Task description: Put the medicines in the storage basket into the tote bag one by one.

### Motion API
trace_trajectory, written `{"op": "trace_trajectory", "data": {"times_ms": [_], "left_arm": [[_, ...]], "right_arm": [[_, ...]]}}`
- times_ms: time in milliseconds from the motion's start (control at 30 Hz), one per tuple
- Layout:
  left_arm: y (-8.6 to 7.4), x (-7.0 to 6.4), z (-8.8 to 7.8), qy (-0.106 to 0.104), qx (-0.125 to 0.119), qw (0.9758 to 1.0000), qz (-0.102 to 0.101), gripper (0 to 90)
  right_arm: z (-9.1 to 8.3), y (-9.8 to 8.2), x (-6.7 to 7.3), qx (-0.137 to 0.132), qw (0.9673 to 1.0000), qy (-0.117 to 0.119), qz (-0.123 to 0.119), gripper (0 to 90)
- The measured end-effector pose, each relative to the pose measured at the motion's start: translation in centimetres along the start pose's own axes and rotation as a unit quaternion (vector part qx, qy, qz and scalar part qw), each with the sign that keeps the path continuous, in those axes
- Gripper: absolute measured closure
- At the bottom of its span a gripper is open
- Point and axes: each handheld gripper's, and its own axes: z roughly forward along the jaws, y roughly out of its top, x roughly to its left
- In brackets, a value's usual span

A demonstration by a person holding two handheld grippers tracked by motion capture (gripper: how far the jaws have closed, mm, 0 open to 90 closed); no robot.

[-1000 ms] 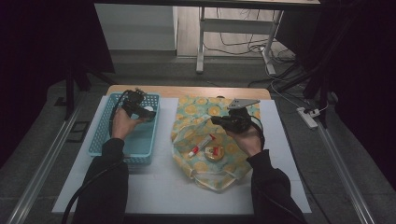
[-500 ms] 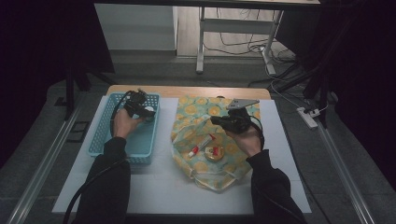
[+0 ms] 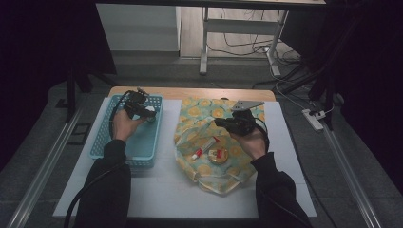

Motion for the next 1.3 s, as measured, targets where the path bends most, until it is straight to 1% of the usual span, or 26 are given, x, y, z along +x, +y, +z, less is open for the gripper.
{"op": "trace_trajectory", "data": {"times_ms": [200,267,467,633,833,1000,1300], "left_arm": [[0.1,-0.4,-1.6,-0.008,-0.012,0.9998,0.009,50.4],[0.1,-0.5,-2.0,-0.013,-0.014,0.9998,0.007,50.4],[0.1,-1.1,-3.3,-0.014,-0.021,0.9995,0.018,50.4],[-0.2,-1.6,-4.3,-0.025,-0.029,0.9988,0.029,50.4],[-0.7,-2.3,-5.2,-0.035,-0.026,0.9982,0.042,50.4],[-1.1,-3.1,-6.1,-0.049,-0.036,0.9969,0.051,50.4],[-1.4,-5.9,-7.6,-0.072,-0.045,0.9929,0.084,50.4]], "right_arm": [[0.0,0.0,0.0,0.0,1.0,0.001,0.001,90.0],[0.1,0.0,0.0,0.001,1.0,0.001,0.001,90.0],[0.0,0.0,0.0,0.002,1.0,0.001,0.002,90.0],[0.0,0.1,0.1,0.002,1.0,0.002,0.001,90.0],[0.0,0.1,0.1,0.002,1.0,0.002,0.001,90.0],[0.1,0.0,0.1,0.002,1.0,0.001,0.002,90.0],[0.1,0.1,0.1,0.001,1.0,0.0,0.002,90.0]]}}
